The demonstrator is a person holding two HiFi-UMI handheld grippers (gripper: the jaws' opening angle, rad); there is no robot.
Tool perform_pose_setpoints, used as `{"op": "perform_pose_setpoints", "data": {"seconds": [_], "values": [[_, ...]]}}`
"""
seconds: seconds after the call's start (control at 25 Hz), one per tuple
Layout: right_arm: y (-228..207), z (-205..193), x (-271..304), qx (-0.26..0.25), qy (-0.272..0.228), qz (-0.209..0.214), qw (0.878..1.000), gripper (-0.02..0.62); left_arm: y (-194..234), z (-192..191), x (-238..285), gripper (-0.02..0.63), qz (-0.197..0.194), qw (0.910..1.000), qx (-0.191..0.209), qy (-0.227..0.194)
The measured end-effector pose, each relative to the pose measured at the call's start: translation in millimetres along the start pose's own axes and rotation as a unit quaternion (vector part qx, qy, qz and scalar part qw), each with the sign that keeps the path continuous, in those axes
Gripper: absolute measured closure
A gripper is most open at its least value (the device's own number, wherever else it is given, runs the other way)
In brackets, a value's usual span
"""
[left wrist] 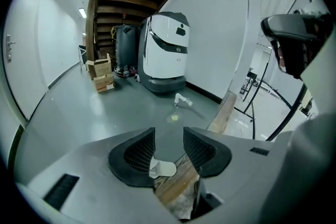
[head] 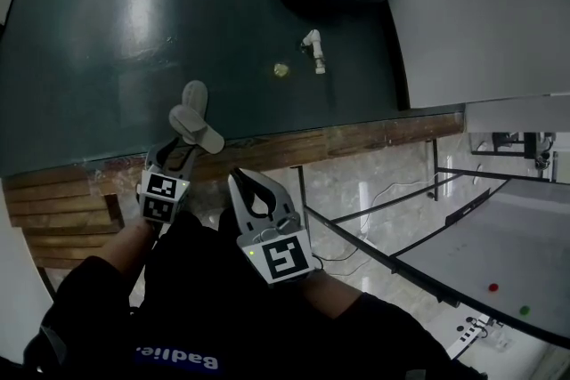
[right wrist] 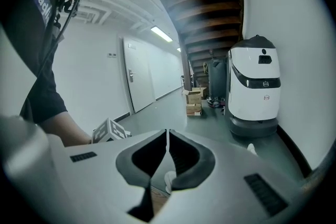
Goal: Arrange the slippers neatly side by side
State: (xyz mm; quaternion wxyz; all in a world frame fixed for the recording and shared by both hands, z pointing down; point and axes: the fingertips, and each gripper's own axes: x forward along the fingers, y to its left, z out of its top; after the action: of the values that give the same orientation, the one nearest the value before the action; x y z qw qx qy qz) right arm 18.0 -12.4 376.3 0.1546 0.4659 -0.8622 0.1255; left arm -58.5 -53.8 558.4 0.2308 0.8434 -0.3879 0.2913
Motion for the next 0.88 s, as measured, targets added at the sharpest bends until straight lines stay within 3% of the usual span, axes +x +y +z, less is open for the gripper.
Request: {"op": "perform_pose_setpoints", "data": {"seconds": [0.16, 0.88], "values": [[-1.2, -12.1, 2.9, 0.004, 0.010, -0.011, 1.000, 0.595, 14.2, -16.3, 22.2, 0.463, 0.006, 0.9999, 0.008, 0.009], [-25.2, -46.7, 72.1, -0.009, 0.011, -0.040, 0.999, 0.595, 42.6, -83.7, 91.2, 0.414, 0.022, 0.9975, -0.028, 0.061]]}}
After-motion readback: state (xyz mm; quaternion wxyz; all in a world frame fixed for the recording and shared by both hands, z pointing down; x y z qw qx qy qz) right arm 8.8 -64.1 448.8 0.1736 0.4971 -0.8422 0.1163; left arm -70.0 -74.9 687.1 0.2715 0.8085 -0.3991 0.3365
